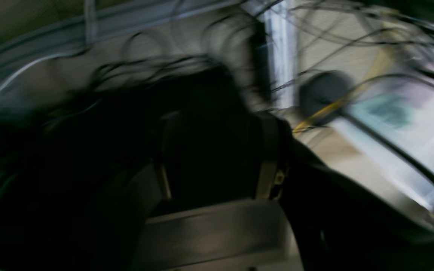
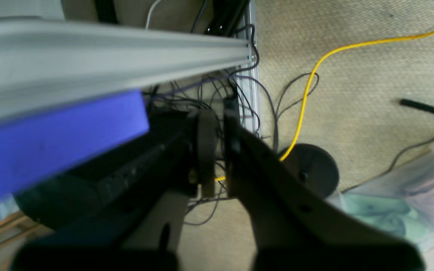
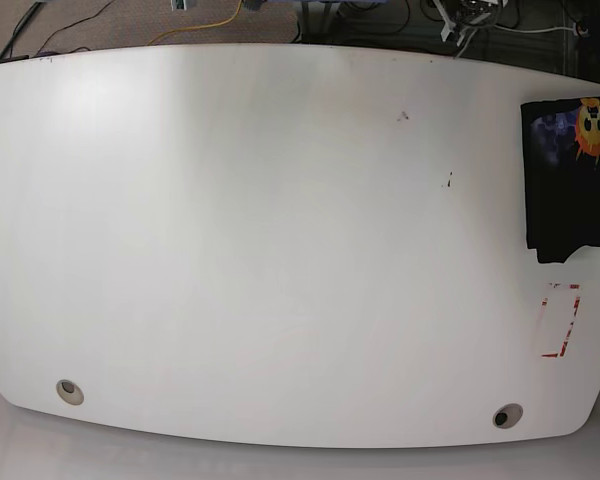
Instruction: Layout the t-shirt on the table in an organized manner, then fold the t-shirt properly
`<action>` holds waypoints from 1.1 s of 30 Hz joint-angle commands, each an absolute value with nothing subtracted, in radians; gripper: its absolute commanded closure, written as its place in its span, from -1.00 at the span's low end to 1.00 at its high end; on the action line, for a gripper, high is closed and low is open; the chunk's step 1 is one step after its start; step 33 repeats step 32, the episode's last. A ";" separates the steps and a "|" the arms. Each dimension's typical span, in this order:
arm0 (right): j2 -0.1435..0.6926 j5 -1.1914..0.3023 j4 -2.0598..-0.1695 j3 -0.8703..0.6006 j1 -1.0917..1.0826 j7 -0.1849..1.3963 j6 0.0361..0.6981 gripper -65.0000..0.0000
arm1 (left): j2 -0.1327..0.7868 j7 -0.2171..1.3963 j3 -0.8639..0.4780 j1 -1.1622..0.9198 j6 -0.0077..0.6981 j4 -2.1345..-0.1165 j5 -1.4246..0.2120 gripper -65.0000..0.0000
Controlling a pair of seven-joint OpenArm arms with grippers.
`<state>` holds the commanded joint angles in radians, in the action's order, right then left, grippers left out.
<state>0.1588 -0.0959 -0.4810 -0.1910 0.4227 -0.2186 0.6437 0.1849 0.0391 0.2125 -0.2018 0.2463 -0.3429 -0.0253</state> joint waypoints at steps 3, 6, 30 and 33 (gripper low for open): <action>0.165 -0.096 -0.429 -0.191 0.386 -0.216 0.644 0.88 | 0.157 0.038 0.232 -0.148 0.205 -0.277 -0.025 0.24; 0.166 -0.096 -0.358 -0.191 0.334 -0.214 0.642 0.87 | 0.128 0.038 0.234 -0.110 0.180 -0.220 -0.025 0.24; 0.134 0.124 -0.196 -0.194 0.197 -0.214 0.349 0.87 | 0.108 0.041 0.231 -0.070 0.071 -0.185 -0.030 0.24; 0.125 0.124 -0.194 -0.194 0.197 -0.214 0.349 0.87 | 0.108 0.041 0.231 -0.071 0.071 -0.185 -0.030 0.24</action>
